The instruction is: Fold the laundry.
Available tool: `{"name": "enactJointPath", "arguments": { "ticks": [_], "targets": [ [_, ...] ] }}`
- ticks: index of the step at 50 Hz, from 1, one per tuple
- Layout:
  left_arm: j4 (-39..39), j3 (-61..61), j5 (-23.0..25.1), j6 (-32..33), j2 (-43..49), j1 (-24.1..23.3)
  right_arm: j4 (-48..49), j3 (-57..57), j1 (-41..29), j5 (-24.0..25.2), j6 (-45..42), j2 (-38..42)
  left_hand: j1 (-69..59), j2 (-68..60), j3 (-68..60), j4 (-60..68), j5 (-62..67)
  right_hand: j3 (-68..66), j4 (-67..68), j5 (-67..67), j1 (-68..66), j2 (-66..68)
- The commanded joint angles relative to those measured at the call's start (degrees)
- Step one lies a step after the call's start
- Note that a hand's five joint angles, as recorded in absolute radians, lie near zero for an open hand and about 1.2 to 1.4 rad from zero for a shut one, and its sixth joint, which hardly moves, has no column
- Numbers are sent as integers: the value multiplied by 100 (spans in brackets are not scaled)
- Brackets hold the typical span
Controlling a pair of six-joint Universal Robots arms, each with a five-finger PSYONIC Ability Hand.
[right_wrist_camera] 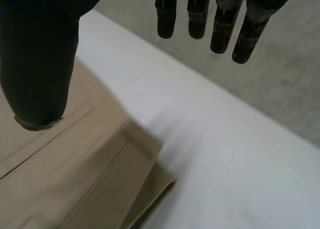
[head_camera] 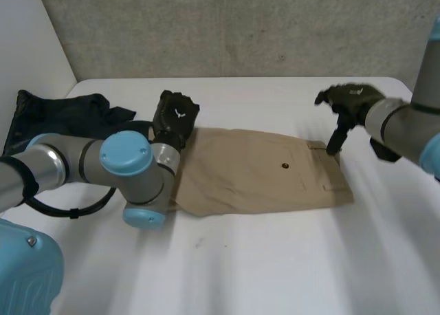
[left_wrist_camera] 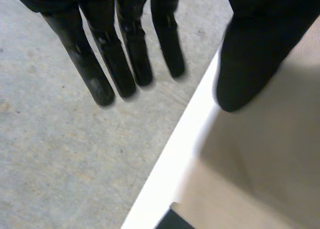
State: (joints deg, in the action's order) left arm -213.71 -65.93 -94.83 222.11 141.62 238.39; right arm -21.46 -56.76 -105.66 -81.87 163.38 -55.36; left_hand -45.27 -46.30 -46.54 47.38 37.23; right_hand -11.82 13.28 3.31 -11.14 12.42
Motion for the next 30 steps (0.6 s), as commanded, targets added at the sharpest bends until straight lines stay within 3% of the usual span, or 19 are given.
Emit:
{"name": "enactJointPath", "arguments": {
  "ticks": [1,5,13,22,30],
  "targets": [
    [4,-464,-115,51,-284,-12,818,-1477,10,268,-60,-379,3527,3630,3654,-3738,-3723,182,-328,-331,114,-242],
    [48,-842,-247,16,-732,-3,1249,-2285,19,470,-200,-704,3527,3630,3654,-3738,-3723,182,-328,-331,114,-242],
    [180,-1589,-317,-194,-1628,-3,2531,-3525,125,550,-824,-836,3527,3630,3654,-3738,-3723,-1523,1378,1374,-1591,1463],
    [804,-1985,-308,-1187,-2139,-29,2788,-3711,195,453,-1194,-652,3527,3630,3654,-3738,-3723,-1777,1632,1628,-1845,1717],
    [1112,-1994,-308,-1399,-2183,-64,3376,-3693,213,365,-1291,-380,3527,3630,3654,-3738,-3723,-3172,3027,3023,-3240,3112]
  ]
}}
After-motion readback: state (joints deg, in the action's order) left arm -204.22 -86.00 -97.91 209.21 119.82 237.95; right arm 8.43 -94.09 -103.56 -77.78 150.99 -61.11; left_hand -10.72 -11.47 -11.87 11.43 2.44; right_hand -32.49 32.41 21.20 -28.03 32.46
